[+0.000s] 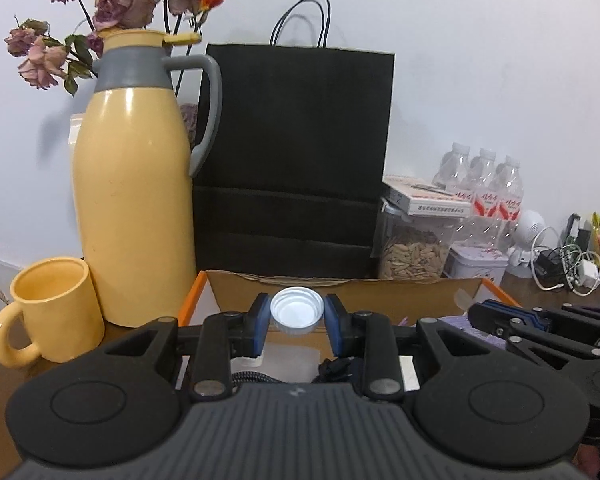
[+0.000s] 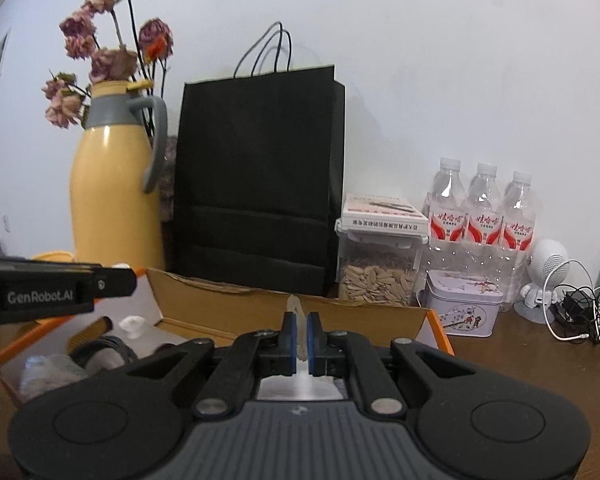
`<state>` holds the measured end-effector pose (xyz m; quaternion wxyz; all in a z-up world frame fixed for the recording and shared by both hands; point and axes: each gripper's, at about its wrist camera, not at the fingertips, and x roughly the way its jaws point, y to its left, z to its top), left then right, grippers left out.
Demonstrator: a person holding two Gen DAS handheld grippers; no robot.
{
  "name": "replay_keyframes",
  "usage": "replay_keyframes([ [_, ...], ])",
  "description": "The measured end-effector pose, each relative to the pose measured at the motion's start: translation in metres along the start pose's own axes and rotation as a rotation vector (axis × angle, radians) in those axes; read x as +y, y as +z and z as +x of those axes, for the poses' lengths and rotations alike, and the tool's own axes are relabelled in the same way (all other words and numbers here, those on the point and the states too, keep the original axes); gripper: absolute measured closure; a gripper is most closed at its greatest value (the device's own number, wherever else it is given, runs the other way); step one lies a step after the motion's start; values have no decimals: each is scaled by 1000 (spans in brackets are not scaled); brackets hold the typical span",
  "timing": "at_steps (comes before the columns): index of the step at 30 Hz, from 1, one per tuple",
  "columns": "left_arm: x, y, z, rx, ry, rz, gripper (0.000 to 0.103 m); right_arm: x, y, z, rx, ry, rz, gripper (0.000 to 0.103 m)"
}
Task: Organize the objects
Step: 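Open both grippers to drop the white caps into the box, then withdraw and grasp the round white labelled container with the right gripper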
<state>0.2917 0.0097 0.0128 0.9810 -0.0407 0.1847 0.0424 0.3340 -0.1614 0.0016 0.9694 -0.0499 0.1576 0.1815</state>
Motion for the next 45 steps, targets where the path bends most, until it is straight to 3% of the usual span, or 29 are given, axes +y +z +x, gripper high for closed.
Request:
replay_keyframes([
  [3, 2, -1, 8, 12, 7, 4, 66, -4, -3, 10, 32, -4, -8, 98],
  [5, 4, -2, 9, 6, 12, 2, 32, -6, -6, 14, 51, -11, -10, 91],
  [6, 5, -3, 8, -3, 17, 0, 21, -7, -7, 15, 56, -16, -8, 87],
  [7, 6, -3, 7, -12, 24, -4, 0, -9, -8, 15, 64, -22, -4, 72],
  [8, 6, -3, 5, -28, 32, -12, 0, -11, -9, 15, 66, -31, 6, 52],
  [9, 7, -3, 3, -40, 36, -18, 0, -12, -9, 13, 61, -38, 14, 42],
  [11, 7, -2, 3, -36, 35, -16, 0, -14, -9, 11, 54, -37, 23, 11],
  [13, 6, -3, 3, -33, 37, -12, 0, -13, -10, 8, 48, -28, 26, 2],
  [28, 2, -18, -10, -55, 10, -1, 0, -1, -14, -7, 44, -27, 0, 0],
  [45, 9, -51, -63, -65, -18, 63, 0, 13, -35, -66, -26, -16, -59, 0],
])
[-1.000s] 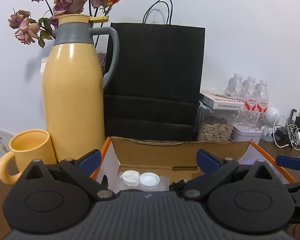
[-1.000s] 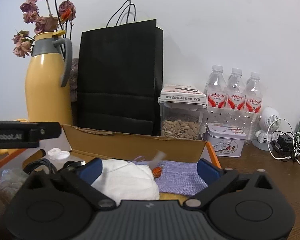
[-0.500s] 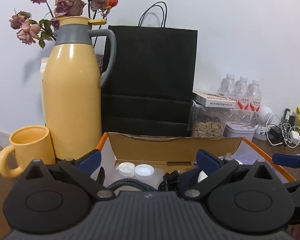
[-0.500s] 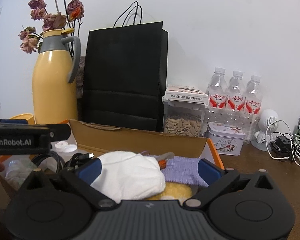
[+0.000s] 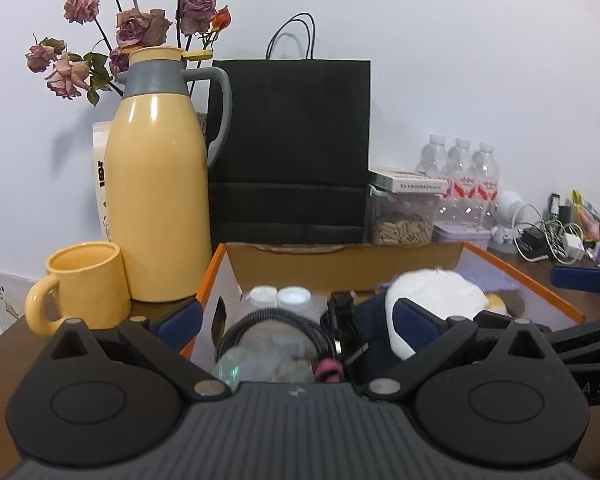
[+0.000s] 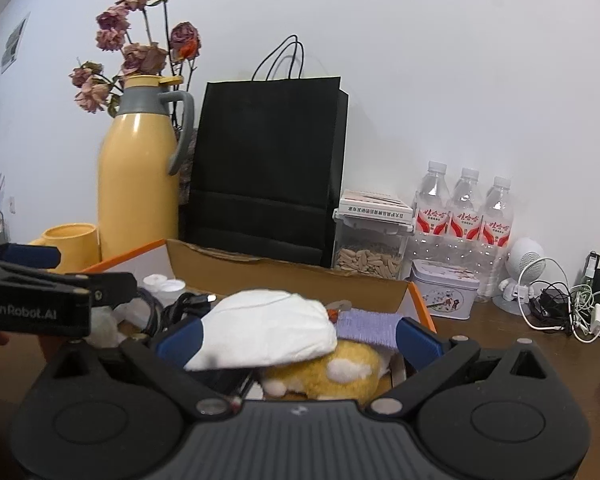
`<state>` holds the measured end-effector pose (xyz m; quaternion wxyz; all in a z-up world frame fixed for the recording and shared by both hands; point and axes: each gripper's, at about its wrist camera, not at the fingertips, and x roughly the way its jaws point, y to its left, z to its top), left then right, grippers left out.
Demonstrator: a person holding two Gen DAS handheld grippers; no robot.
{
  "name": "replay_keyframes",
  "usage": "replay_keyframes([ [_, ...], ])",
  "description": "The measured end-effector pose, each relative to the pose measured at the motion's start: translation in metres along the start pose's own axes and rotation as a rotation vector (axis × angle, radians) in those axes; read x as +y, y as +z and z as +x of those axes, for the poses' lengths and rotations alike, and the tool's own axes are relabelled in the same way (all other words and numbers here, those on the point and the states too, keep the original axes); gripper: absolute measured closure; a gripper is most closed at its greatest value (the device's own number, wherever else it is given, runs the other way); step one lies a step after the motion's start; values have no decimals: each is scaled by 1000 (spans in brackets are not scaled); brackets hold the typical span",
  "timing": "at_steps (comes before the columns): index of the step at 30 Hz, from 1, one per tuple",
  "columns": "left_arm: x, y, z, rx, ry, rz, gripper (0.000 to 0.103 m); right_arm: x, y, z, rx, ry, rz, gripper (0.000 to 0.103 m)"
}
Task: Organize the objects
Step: 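Withdraw and grasp the round white labelled container with the right gripper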
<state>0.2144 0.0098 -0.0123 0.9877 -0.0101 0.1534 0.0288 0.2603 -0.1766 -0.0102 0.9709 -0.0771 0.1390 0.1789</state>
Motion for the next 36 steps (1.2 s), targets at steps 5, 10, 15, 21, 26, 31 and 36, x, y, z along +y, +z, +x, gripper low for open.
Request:
replay_keyframes([
  [5, 2, -9, -16, 24, -3, 11, 0, 12, -10, -20, 5, 11, -25, 0],
  [10, 6, -19, -31, 60, 3, 4, 0, 23, -21, -36, 33, 26, -36, 0],
  [15, 7, -29, -42, 112, 3, 12, 0, 32, -31, -44, 77, 56, -45, 0],
  [21, 21, -37, -42, 197, 64, -31, 0, 39, -40, -42, 163, 95, -46, 0],
  [26, 31, -39, -41, 239, 94, -54, 0, 42, -42, -34, 240, 180, -21, 2],
  [31, 33, -41, -42, 254, 99, -46, 0, 48, -46, -20, 330, 202, -2, 12],
  [36, 36, -40, -42, 261, 103, -54, 0, 53, -46, -10, 360, 213, 23, 19],
])
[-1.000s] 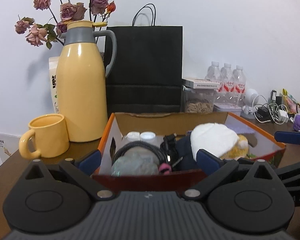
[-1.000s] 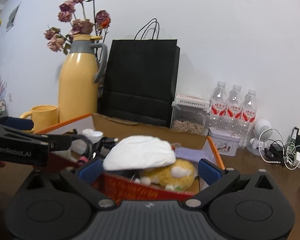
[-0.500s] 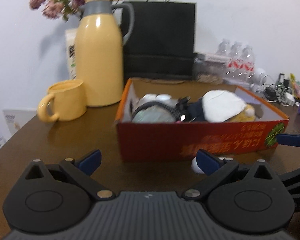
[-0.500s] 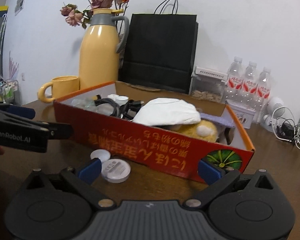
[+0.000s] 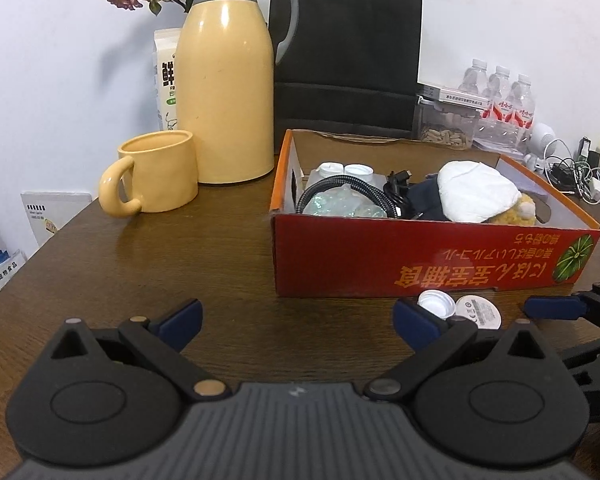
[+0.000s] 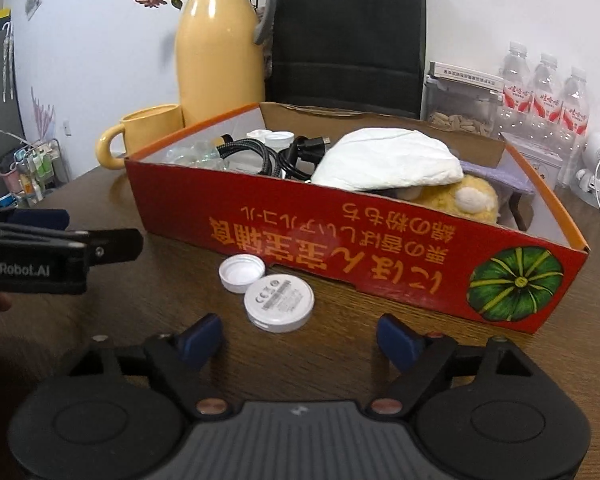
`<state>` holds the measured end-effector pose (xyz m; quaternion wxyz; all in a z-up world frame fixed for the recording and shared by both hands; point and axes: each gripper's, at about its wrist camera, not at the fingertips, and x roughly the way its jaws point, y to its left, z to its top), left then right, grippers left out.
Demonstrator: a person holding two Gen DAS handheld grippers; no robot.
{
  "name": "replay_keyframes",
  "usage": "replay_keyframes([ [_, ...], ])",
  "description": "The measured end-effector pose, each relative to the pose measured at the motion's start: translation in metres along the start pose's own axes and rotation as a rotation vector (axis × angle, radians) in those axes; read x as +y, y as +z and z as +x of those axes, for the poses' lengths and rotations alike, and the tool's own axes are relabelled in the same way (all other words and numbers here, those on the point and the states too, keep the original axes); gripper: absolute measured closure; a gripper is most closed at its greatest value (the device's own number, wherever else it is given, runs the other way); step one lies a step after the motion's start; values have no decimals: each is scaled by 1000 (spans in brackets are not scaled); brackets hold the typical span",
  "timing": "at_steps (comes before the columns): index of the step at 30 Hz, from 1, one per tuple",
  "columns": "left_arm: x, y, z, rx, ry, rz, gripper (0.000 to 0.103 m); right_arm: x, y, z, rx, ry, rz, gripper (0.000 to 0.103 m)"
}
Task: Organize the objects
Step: 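Withdraw and grasp the round white labelled container with the right gripper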
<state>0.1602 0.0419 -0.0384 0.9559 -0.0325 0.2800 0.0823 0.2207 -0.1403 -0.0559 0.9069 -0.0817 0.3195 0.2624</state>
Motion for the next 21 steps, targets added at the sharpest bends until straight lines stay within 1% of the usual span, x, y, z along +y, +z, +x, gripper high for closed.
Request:
replay_keyframes([
  [3, 0, 0, 2, 15, -4, 1, 0, 3, 3, 3, -5, 5, -4, 25],
  [4, 0, 0, 3, 19, -5, 1, 0, 3, 4, 4, -8, 5, -4, 30],
  [5, 0, 0, 3, 19, -5, 1, 0, 4, 5, 4, -11, 2, -3, 36],
  [6, 1, 0, 3, 19, -6, -1, 0, 4, 6, 4, -14, 3, -3, 39],
  [7, 1, 0, 3, 19, -5, -3, 0, 4, 6, 5, -17, 3, -4, 46],
  [8, 2, 0, 3, 21, -3, -6, 0, 4, 7, 4, -21, 4, -7, 55],
  [10, 3, 0, 5, 28, -4, -11, 0, 6, 7, 3, -28, 13, -17, 65],
  [15, 2, -1, 8, 41, -1, -5, 0, 3, 8, 1, -39, 7, 2, 66],
  [18, 1, -1, 11, 49, 0, -5, 0, 0, 7, -4, -75, 2, 20, 66],
  [21, -5, -2, 14, 61, -7, 18, 0, -3, 6, -8, -104, -10, 31, 66],
])
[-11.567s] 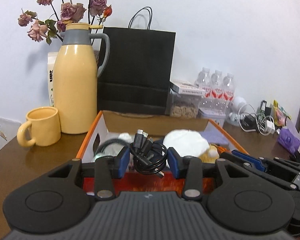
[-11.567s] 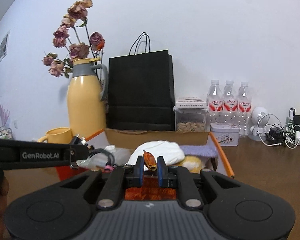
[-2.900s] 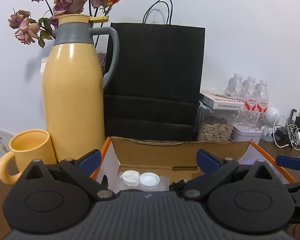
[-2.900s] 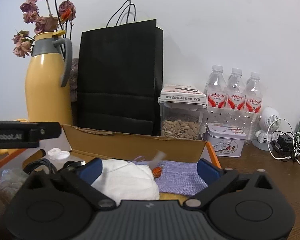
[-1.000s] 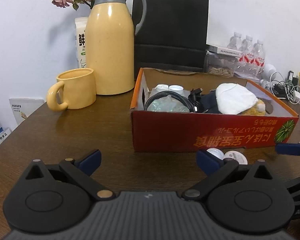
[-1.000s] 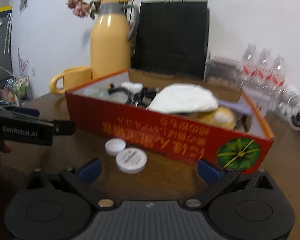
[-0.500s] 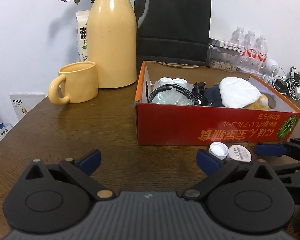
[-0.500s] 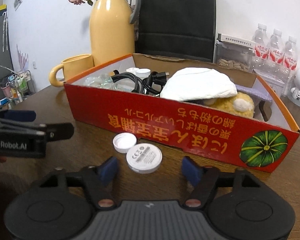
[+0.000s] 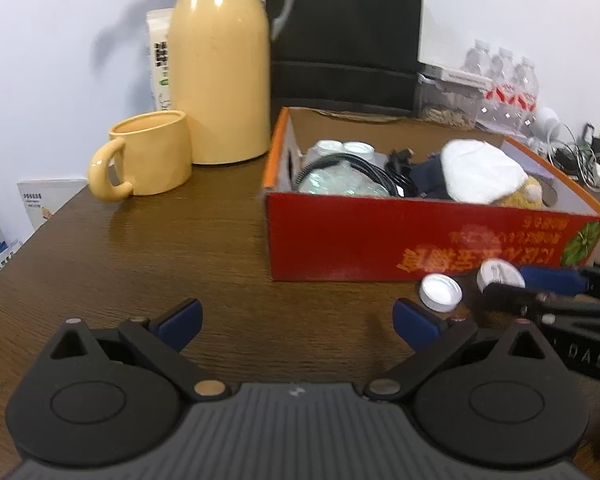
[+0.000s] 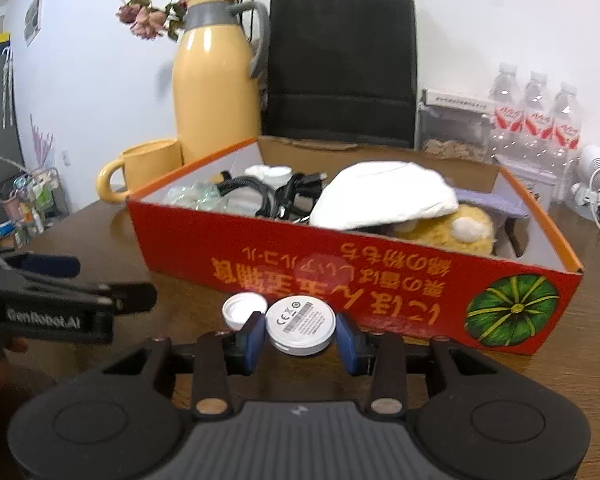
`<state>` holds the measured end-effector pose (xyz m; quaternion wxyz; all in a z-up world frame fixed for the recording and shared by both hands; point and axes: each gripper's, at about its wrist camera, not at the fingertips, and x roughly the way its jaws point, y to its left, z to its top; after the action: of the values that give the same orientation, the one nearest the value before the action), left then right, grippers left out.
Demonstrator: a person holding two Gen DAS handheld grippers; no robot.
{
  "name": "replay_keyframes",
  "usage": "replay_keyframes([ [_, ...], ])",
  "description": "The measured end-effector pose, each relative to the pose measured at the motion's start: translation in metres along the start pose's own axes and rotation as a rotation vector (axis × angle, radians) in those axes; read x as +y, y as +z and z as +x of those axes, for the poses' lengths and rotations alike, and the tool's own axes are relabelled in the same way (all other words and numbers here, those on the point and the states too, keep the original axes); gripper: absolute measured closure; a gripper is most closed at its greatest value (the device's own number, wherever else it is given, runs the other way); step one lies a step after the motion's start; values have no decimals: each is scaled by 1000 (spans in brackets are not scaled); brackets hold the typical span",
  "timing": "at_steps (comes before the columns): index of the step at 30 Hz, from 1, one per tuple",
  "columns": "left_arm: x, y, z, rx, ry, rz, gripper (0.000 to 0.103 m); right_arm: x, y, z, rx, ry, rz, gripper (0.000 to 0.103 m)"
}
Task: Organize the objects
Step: 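Withdraw and grasp the round white labelled container with the right gripper, then grasp the last white cap with the left gripper while the right holds the container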
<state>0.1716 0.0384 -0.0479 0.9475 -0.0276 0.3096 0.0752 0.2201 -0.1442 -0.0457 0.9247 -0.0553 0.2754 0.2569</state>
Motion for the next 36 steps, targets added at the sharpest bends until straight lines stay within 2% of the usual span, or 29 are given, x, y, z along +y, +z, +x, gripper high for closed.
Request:
replay_keyframes([
  [8, -30, -2, 4, 25, -47, 28, 0, -8, -3, -14, -52, -37, -9, 66],
  [11, -39, -2, 9, 35, -44, 25, 0, -14, -5, -19, -61, -60, -10, 66],
  [27, -79, 8, 31, 57, -15, 3, 2, -44, -11, -44, -104, -70, -18, 66],
  [30, -86, 10, 34, 57, -14, 5, 15, -46, -11, -45, -108, -71, -22, 66],
  [33, -92, 11, 33, 43, -13, 11, 35, -46, -12, -47, -109, -73, -23, 66],
  [35, -95, 10, 31, 32, -16, 20, 63, -46, -12, -47, -108, -71, -24, 66],
  [36, -95, 10, 30, 28, -25, 21, 68, -46, -12, -47, -108, -70, -25, 66],
])
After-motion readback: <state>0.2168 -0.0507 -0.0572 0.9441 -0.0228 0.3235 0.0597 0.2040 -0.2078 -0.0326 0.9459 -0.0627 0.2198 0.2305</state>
